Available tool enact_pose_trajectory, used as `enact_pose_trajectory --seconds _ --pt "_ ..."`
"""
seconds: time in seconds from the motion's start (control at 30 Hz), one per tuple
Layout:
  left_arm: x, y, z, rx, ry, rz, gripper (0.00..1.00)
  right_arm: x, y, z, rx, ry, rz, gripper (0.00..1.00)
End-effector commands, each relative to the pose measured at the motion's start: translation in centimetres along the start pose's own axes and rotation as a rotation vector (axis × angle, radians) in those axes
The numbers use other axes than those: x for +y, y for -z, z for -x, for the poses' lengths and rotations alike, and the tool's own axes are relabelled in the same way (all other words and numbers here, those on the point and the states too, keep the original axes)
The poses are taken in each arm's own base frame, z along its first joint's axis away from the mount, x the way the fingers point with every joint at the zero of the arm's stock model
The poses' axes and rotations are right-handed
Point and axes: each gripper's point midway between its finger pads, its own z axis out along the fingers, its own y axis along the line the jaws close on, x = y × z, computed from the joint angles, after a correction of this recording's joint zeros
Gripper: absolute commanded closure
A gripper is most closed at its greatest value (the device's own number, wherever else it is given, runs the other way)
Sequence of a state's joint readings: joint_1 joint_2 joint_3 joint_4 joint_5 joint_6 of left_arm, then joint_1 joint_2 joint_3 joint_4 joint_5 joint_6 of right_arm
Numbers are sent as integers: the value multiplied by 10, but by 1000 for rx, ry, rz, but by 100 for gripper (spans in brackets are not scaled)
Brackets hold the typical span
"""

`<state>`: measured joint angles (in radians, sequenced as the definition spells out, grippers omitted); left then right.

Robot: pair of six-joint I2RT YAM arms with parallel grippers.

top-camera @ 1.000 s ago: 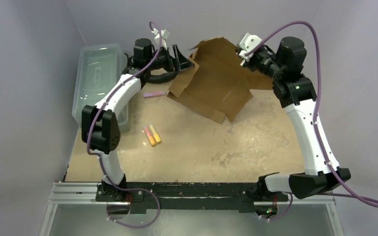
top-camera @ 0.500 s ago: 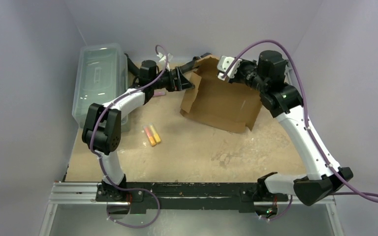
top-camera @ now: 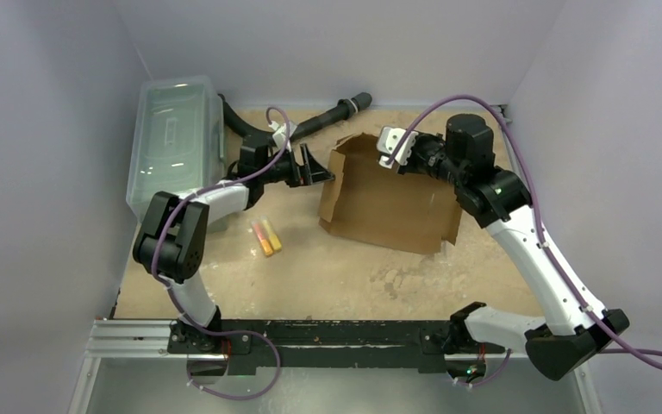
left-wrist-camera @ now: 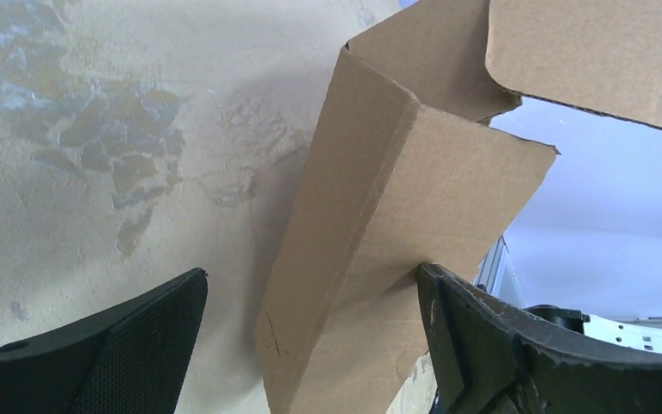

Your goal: Fold the paper box

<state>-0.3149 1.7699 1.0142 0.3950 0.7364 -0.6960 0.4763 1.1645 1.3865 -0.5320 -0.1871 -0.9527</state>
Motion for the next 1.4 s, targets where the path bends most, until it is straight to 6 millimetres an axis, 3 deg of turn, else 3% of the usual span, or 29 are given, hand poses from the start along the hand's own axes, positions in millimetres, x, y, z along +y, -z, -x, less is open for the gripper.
enact_pose_trajectory --seconds 0.0,0.17,0.33,0.7,0.83,1.0,1.2,1.37 --pt "-27 11 13 -65 -53 -69 9 7 9 15 -68 -62 17 100" --pt "-39 22 19 -101 -97 -64 9 17 9 14 -73 -109 43 100" --pt "-54 40 30 -164 -215 -43 9 7 14 13 -54 -155 -2 100" --pt "-110 83 91 -445 -711 -31 9 -2 13 16 -34 -158 6 100" --pt "-143 81 99 -500 -860 -94 9 -7 12 21 -39 -156 7 100" --pt "-174 67 91 -501 -953 -169 11 -8 8 21 -39 -161 13 100" --pt "-178 58 92 -513 -952 -181 24 -5 6 22 -45 -163 29 100" --pt "-183 41 92 -473 -961 -196 51 -1 4 28 -72 -168 61 100"
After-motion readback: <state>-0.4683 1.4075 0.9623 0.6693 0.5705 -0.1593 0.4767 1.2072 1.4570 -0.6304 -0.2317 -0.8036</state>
